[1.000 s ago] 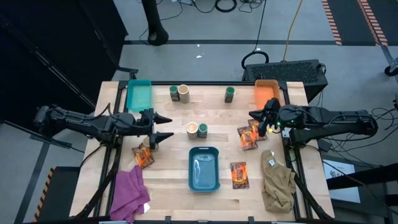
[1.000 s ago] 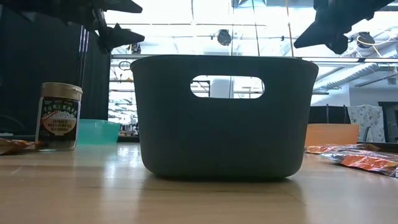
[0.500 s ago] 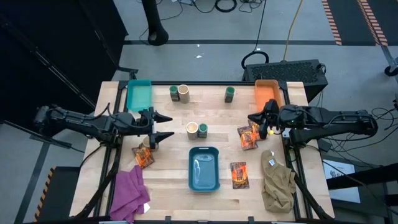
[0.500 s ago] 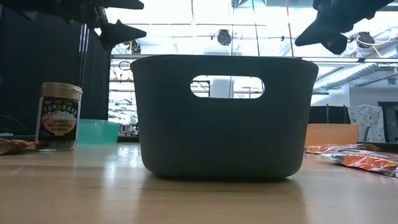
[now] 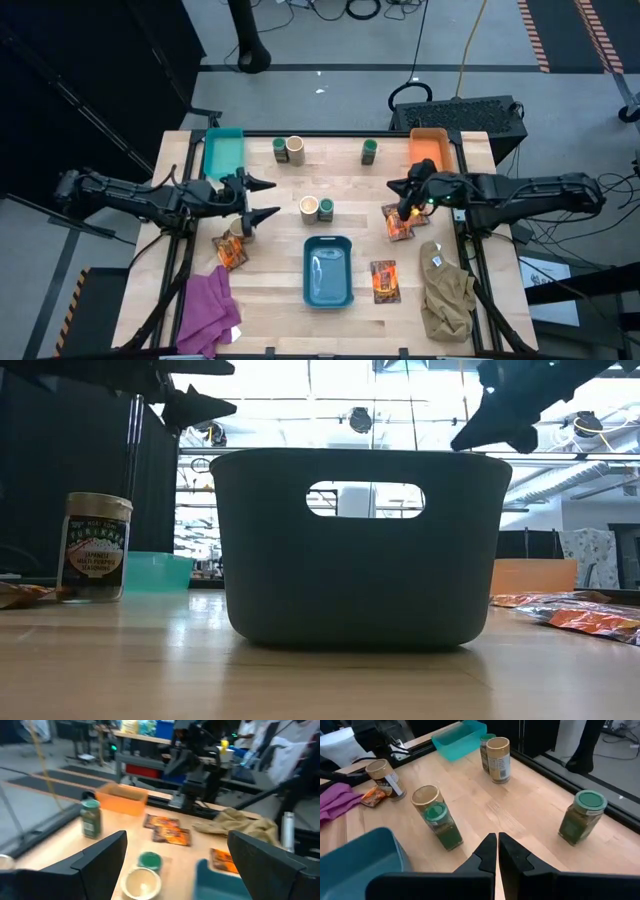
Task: Sort spices by type
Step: Put the orange seasoning bag into the orange bin
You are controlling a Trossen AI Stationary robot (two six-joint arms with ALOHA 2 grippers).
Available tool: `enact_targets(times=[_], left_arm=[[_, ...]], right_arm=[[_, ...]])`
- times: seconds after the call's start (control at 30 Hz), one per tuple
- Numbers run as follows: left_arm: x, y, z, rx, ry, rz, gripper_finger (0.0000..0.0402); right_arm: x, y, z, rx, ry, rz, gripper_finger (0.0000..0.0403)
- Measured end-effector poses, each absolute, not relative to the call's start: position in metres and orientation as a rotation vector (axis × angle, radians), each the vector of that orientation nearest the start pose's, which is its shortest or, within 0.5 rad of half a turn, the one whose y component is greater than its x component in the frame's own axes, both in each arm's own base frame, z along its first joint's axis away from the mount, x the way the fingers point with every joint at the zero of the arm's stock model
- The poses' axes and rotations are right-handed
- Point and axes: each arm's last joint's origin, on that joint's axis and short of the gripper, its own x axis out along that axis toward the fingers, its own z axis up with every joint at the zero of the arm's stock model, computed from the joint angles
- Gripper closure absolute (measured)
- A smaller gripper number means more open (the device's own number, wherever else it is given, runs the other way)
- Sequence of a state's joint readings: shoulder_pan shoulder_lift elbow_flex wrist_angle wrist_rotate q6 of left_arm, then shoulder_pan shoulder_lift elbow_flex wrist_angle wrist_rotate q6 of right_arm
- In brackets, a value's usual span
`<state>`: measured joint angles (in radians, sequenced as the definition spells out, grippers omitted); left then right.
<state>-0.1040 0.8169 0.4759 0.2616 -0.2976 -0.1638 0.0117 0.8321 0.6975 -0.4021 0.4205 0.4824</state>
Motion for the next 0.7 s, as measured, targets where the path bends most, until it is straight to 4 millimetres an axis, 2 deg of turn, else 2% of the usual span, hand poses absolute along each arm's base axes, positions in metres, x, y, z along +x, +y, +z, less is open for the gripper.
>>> enact_targets(times=[0.1,0.37,0.7], left_arm=[[0.185,-0.010,0.263,-0.177,0.057,0.224,0.0052],[0.185,-0.009,0.260,-0.291,0.060,0.272,0.0052],[0.189,-0.006,0.253,-0.384,0.067,0.417,0.0052]], right_arm=[[0.179,-0.012,0.273,0.381,0.437,-0.540,0.0403],[0.175,-0.013,0.259,0.476,0.546,-0.618,0.0403],[0.177,-0.013,0.250,0.491,0.622,-0.649,0.0403]])
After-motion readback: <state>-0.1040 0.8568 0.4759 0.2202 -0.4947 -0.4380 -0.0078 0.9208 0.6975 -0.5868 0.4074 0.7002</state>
